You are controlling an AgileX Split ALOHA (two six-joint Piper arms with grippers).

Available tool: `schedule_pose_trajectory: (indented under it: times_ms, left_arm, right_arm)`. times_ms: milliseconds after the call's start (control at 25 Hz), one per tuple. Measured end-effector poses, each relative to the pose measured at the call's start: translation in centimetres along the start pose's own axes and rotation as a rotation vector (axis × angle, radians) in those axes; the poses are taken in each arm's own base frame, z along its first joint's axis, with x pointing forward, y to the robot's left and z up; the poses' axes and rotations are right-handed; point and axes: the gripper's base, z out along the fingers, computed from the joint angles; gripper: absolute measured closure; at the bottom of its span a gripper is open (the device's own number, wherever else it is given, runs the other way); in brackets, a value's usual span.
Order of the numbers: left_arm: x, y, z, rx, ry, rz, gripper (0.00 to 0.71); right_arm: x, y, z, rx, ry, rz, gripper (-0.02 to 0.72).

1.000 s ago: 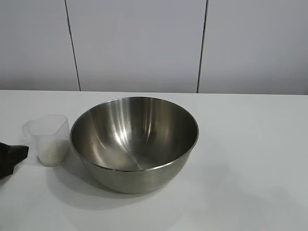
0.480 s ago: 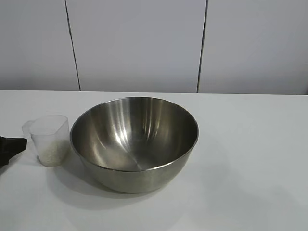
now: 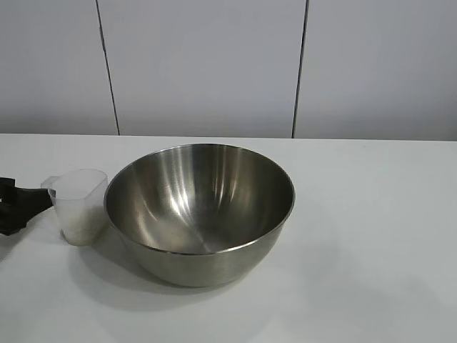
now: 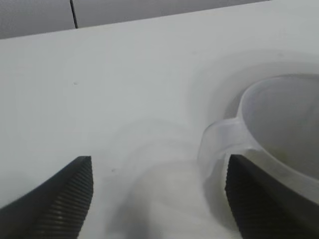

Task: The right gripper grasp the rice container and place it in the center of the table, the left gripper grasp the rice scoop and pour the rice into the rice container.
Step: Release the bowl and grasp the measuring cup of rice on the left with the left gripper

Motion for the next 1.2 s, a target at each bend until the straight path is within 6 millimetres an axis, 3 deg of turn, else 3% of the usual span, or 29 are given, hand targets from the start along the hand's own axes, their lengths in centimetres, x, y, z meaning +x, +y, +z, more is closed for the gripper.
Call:
schedule_pose_trajectory:
  times_ms: [160,760,1040,1200]
  left_arm:
    - [1.0,0.2,0.7,0.007,0.024,-0.013,0.173]
    - [-0.2,1.2,1.9,0.001,-0.032,0.000,0.204]
    - [-0.5,1.4,2.1,-0.002,-0.043,-0.011,0.298]
    - [-0.5,1.4,2.1,-0.001,-0.043,-0.012,0.437]
  right_arm:
    - [0.0,0.0,0.0,0.000,0.000,0.000,0.201]
    - [0.0,0.0,0.0,0.000,0.001,0.000,0.201]
    - [0.0,0.0,0.0,0.000,0.001,0.000,0.201]
    - [0.0,0.0,0.0,0.000,0.001,0.000,0.201]
